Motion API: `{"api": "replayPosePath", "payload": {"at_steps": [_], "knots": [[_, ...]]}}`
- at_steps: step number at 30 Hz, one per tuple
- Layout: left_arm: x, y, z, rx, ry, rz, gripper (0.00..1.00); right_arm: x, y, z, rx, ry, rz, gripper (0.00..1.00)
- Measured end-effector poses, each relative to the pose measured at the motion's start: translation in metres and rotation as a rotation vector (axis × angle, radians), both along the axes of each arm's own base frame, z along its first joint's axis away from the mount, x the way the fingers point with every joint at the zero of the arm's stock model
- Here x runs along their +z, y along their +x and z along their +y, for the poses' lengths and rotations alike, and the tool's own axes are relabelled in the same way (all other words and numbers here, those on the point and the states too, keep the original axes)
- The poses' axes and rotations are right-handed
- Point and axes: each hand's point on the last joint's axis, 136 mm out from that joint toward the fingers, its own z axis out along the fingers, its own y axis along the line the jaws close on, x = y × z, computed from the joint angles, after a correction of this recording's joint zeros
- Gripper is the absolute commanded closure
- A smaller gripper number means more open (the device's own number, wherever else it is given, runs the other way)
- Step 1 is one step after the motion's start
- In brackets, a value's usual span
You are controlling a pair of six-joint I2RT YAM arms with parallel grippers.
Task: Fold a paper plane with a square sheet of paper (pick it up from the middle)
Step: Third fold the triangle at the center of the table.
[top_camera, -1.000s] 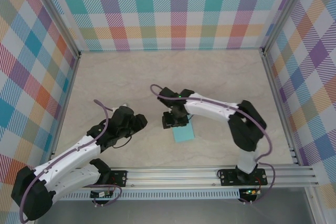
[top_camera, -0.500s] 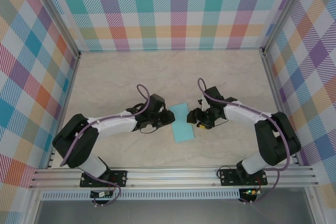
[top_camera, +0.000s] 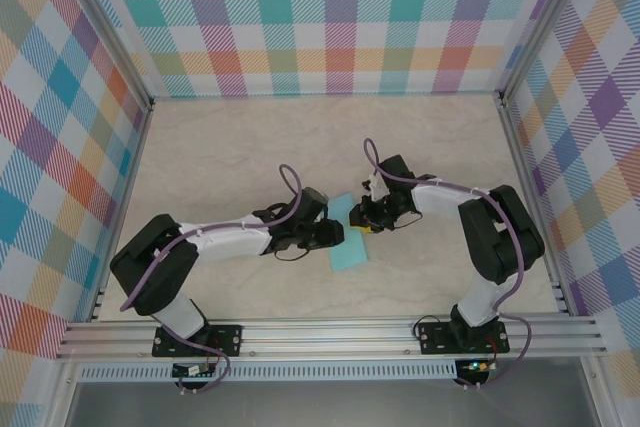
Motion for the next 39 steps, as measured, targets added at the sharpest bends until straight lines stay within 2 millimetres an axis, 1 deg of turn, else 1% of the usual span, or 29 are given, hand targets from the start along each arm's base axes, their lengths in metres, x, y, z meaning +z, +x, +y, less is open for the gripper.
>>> {"api": "replayPosePath", "payload": {"at_steps": [2,4,6,9,11,13,16,19,22,24,27,32,35,37,39], "knots": [[0.004,-0.016,-0.005,-0.067,0.045,-0.051,0.41,0.0,0.0,0.001,-0.013,0.003,0.011,0.89],[0.009,-0.03,-0.011,-0.127,0.084,-0.106,0.35,0.0,0.001,0.001,-0.031,0.007,0.021,0.91],[0.013,-0.043,-0.017,-0.191,0.132,-0.171,0.32,-0.002,0.001,0.002,-0.058,0.015,0.035,0.92],[0.019,-0.058,-0.025,-0.277,0.208,-0.26,0.28,-0.01,-0.005,-0.001,-0.101,0.012,0.082,0.92],[0.021,-0.065,-0.031,-0.323,0.252,-0.309,0.27,-0.013,-0.008,-0.003,-0.121,0.01,0.103,0.92],[0.021,-0.07,-0.037,-0.36,0.306,-0.359,0.26,-0.013,-0.008,-0.003,-0.133,0.011,0.114,0.92],[0.016,-0.073,-0.048,-0.407,0.399,-0.42,0.26,-0.013,-0.007,-0.002,-0.144,0.014,0.119,0.92],[0.007,-0.071,-0.055,-0.428,0.485,-0.464,0.26,-0.012,-0.007,-0.002,-0.146,0.017,0.123,0.92],[-0.001,-0.066,-0.056,-0.427,0.56,-0.493,0.28,-0.012,-0.008,-0.001,-0.146,0.021,0.127,0.91],[-0.004,-0.062,-0.051,-0.416,0.601,-0.506,0.33,-0.012,-0.008,-0.001,-0.146,0.021,0.127,0.91],[-0.003,-0.058,-0.046,-0.399,0.637,-0.526,0.47,-0.012,-0.008,-0.002,-0.145,0.02,0.128,0.91],[-0.001,-0.052,-0.042,-0.374,0.663,-0.55,0.76,-0.013,-0.009,-0.002,-0.141,0.015,0.131,0.89],[0.0,-0.052,-0.041,-0.371,0.661,-0.553,0.9,-0.013,-0.01,-0.003,-0.14,0.013,0.134,0.88],[0.001,-0.051,-0.037,-0.367,0.655,-0.549,0.95,-0.013,-0.011,-0.003,-0.139,0.011,0.136,0.87],[0.002,-0.051,-0.031,-0.366,0.647,-0.543,0.98,-0.013,-0.012,-0.004,-0.134,0.008,0.136,0.85]]}}
